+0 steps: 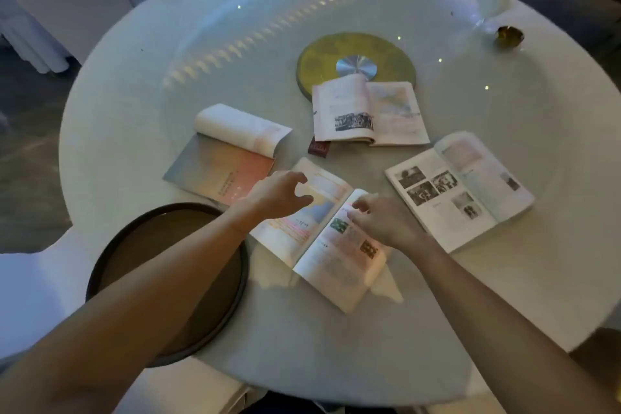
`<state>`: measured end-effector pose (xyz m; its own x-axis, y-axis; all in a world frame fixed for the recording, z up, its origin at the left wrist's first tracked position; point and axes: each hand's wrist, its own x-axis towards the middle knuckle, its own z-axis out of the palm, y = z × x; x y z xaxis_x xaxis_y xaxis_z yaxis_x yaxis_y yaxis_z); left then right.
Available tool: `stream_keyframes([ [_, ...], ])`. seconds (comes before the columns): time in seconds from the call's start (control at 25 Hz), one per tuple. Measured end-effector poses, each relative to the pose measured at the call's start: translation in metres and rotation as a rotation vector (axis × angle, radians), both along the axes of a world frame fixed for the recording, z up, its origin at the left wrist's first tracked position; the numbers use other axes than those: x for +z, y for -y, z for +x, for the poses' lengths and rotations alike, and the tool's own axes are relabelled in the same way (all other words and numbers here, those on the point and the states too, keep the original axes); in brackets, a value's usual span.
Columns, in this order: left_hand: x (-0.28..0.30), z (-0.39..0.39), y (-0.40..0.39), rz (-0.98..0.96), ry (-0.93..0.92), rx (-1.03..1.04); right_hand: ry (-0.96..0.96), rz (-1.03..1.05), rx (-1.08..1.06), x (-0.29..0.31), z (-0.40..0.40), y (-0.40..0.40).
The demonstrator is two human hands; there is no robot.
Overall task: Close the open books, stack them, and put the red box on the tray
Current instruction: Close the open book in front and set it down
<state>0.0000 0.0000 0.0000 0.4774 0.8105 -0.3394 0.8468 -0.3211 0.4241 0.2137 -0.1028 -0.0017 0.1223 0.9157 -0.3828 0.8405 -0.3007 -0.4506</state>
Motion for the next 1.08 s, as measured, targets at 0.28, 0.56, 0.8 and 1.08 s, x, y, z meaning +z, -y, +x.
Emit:
stream_keyframes([
  [0.28, -0.058, -0.018, 0.016, -0.163, -0.026, 0.157, -0.154, -0.107, -0.311, -0.060, -0.022, 0.039],
  [0.56, -0.092, -0.029, 0.011, -0.140, -0.076, 0.265, -0.381, -0.154, -0.785, -0.128, -0.033, 0.083],
  [0.8, -0.112, -0.041, 0.000, -0.183, -0.142, 0.370, -0.574, -0.105, -1.066, -0.137, -0.038, 0.089],
  [1.08, -0.124, -0.052, 0.002, -0.143, -0.205, 0.359, -0.765, -0.153, -1.191, -0.131, -0.033, 0.095],
])
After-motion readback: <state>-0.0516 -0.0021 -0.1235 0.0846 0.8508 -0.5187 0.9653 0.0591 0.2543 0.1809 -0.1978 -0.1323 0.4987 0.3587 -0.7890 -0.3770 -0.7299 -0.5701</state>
